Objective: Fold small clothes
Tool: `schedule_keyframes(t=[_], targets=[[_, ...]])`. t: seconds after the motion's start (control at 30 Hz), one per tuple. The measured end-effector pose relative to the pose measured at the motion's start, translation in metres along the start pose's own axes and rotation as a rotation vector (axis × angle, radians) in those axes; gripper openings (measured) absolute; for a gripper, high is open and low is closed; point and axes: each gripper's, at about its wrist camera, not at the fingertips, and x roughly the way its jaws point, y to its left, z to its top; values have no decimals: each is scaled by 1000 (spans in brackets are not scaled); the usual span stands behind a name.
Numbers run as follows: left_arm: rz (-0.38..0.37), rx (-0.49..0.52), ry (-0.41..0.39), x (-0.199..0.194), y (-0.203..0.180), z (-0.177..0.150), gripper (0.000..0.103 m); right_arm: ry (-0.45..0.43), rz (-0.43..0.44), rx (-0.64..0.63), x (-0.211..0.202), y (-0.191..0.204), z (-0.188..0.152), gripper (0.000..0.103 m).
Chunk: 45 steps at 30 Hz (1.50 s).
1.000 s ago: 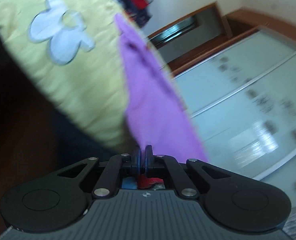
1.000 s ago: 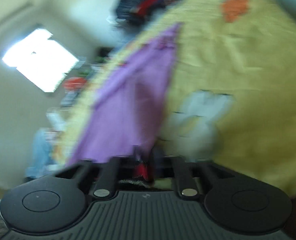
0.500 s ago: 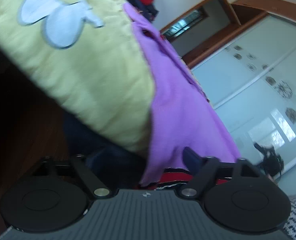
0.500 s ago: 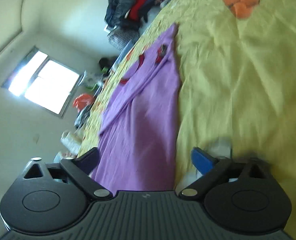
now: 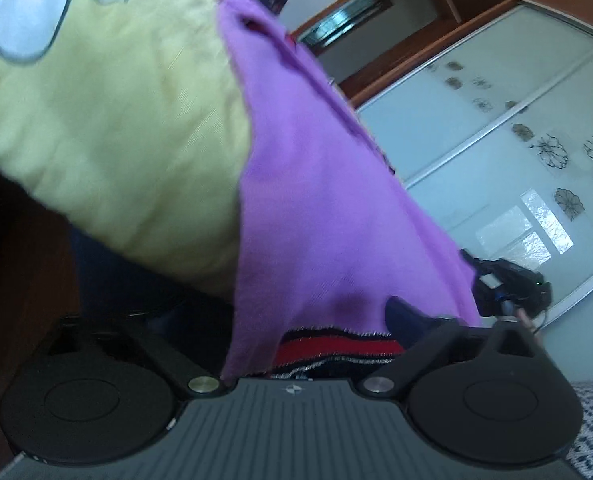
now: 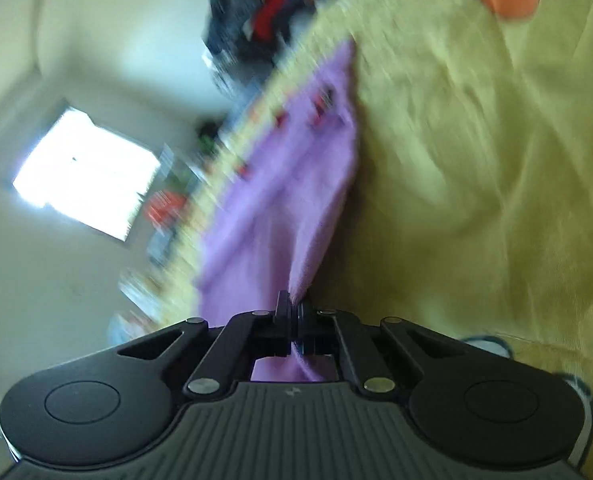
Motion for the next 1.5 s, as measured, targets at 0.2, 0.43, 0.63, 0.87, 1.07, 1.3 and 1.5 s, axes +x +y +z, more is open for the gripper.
schedule_keyframes(t=[0.2, 0.43, 0.63, 0.87, 1.07, 1.3, 1.5], targets=[[-30, -42, 37, -5, 11, -1, 3, -35, -205, -101, -18, -5, 12, 4], [-33, -56, 42, -18, 23, -5, 23, 54, -135, -116, -42, -2, -19, 80], [-85, -86, -1, -10, 18, -2, 101, 100, -134, -123, -59, 1, -61, 78], [-116, -143, 9, 1, 22, 0, 102, 150, -114, -52, -41, -1, -99, 18], [-119, -178, -9, -4, 35, -8, 93, 116, -117, -43, -34, -10, -120, 19], [-59, -100, 85, 14, 28, -19, 12, 102, -203, -66, -35, -3, -124, 53], [-52, -89, 45, 10, 21, -28, 2, 37, -171, -10, -59, -9, -123, 94]])
